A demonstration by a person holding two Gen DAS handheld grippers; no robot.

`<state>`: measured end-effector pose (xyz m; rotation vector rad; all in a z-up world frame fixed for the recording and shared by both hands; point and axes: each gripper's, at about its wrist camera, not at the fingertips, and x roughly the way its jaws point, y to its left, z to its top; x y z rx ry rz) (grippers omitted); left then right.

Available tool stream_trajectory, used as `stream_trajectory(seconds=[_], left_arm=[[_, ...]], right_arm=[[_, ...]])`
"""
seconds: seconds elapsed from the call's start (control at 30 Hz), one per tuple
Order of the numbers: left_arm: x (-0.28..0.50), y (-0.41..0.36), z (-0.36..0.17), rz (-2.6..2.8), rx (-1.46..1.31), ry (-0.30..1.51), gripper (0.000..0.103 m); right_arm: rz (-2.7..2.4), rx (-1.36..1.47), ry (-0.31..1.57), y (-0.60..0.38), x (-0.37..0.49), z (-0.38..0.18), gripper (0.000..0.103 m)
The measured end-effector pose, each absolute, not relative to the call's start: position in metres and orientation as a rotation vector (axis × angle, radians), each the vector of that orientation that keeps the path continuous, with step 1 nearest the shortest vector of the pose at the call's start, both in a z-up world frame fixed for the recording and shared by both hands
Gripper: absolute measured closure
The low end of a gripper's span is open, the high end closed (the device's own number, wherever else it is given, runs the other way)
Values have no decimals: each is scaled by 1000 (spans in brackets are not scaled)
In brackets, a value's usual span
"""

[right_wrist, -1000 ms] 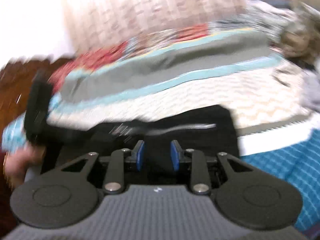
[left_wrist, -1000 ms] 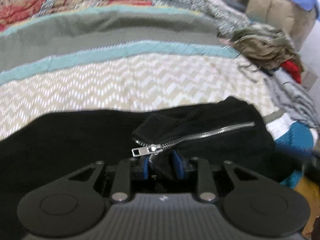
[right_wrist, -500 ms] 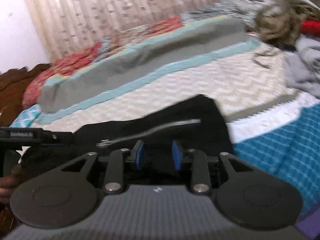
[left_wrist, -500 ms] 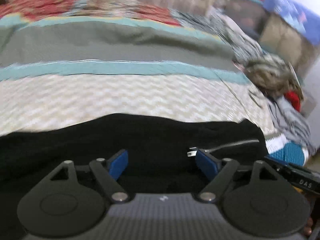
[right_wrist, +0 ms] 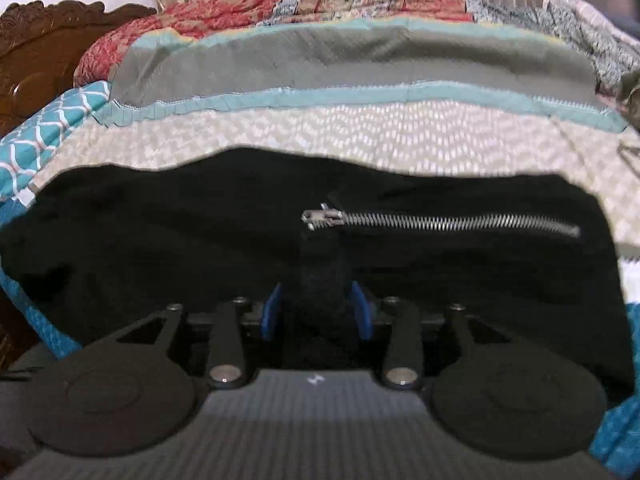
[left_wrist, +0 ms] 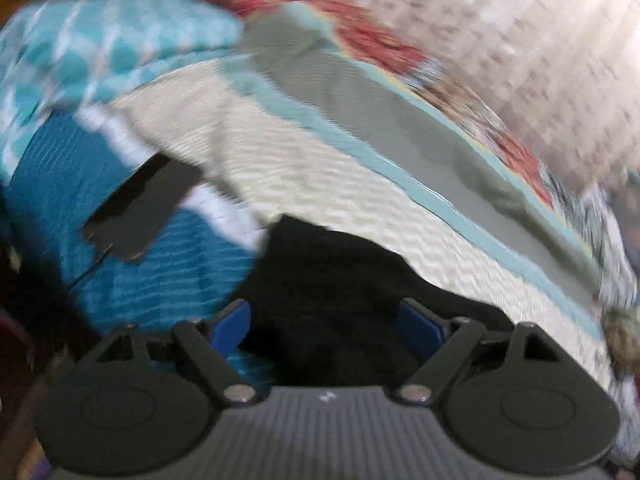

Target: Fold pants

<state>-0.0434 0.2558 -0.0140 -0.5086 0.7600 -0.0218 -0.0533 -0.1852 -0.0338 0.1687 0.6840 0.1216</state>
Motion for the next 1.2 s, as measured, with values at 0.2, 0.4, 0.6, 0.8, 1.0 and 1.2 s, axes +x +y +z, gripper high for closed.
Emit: stream_trajectory(seconds=[0.2,0.4,0.6,0.8,1.0,1.2], left_arm=[[-40,286,-59,-72,-773,815,12],[-13,291,-104,-115,-914,858,10],[3,291,-117,-118,-963,822,1],[3,296,-111,-69,-889,794,67],[-12,278,-77,-97,-774,724,75],[-14,200,-17,-213,-432,573,77]], right_arm=[[229,176,610,-152,-61,-5,61],[401,123,734,-91,-35,-15,65],[560,135,827,-30,17,-3,72],[600,169,1084,24,64,-53,71],[583,397,1105,-7,68,-56,72],[531,569,1030,-67,45,-50,70]])
